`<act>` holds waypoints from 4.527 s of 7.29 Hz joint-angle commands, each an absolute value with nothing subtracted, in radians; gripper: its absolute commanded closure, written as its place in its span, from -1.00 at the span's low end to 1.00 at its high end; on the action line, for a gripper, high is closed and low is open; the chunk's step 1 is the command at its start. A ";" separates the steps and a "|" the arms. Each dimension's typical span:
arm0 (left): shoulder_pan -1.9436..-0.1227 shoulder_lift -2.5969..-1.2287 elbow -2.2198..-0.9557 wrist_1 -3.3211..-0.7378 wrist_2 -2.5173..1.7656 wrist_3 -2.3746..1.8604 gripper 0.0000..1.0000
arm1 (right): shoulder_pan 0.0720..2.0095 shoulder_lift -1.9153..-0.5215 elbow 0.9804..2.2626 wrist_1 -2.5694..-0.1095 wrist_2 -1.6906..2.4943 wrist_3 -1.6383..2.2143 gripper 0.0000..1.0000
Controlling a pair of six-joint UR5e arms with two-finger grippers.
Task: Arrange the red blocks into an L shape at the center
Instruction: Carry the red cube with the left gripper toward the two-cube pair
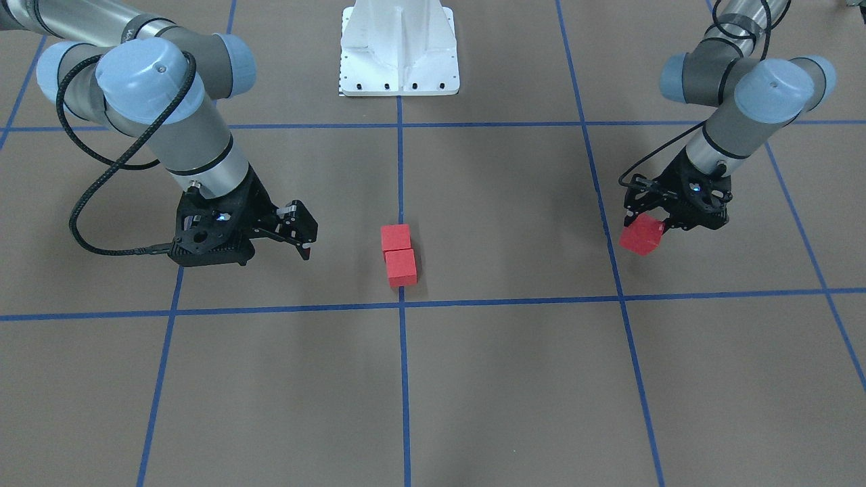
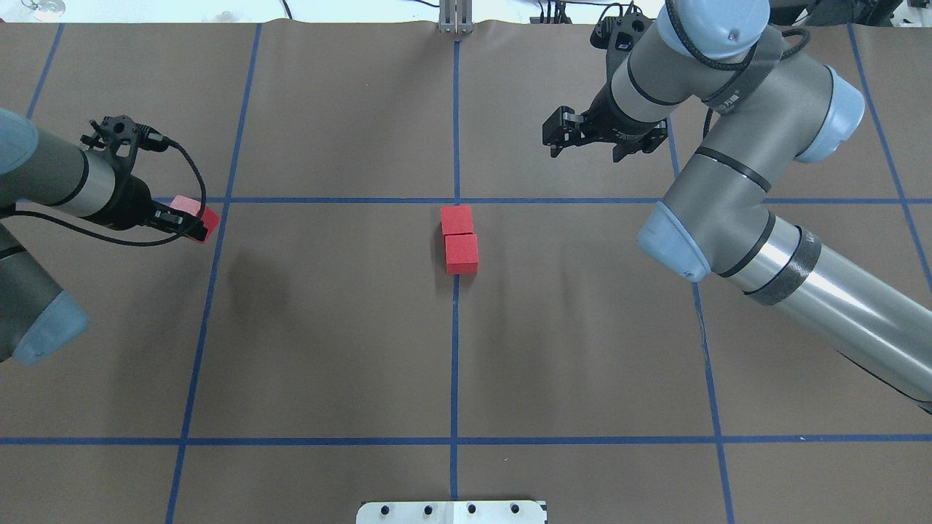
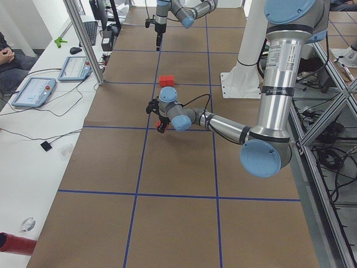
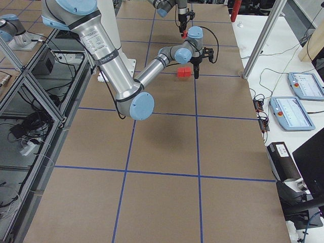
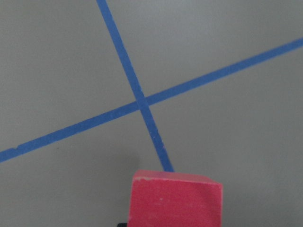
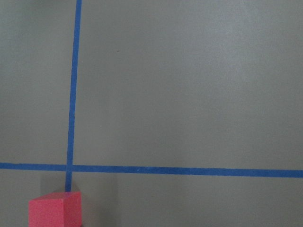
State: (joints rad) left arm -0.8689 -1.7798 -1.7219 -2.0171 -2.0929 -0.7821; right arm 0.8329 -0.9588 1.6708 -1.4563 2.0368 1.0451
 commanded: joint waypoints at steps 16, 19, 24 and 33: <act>-0.724 -2.446 -1.361 -1.356 -1.865 -2.405 1.00 | 0.899 -1.170 1.671 -1.257 2.109 0.715 -0.98; -0.698 -2.547 -1.246 -1.344 -1.871 -2.587 1.00 | 0.919 -1.177 1.667 -1.258 2.121 0.658 -0.98; -0.652 -2.582 -1.227 -1.370 -1.985 -2.645 1.00 | 0.936 -1.180 1.667 -1.256 2.160 0.647 -0.98; -0.638 -2.658 -1.062 -1.511 -1.985 -2.747 1.00 | 0.940 -1.186 1.683 -1.256 2.158 0.649 -0.98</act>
State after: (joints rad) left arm -0.6439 -2.6515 -1.0748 -1.5002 -1.9850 -2.7452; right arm 0.9399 -1.1857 1.6773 -1.2563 2.1595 0.6483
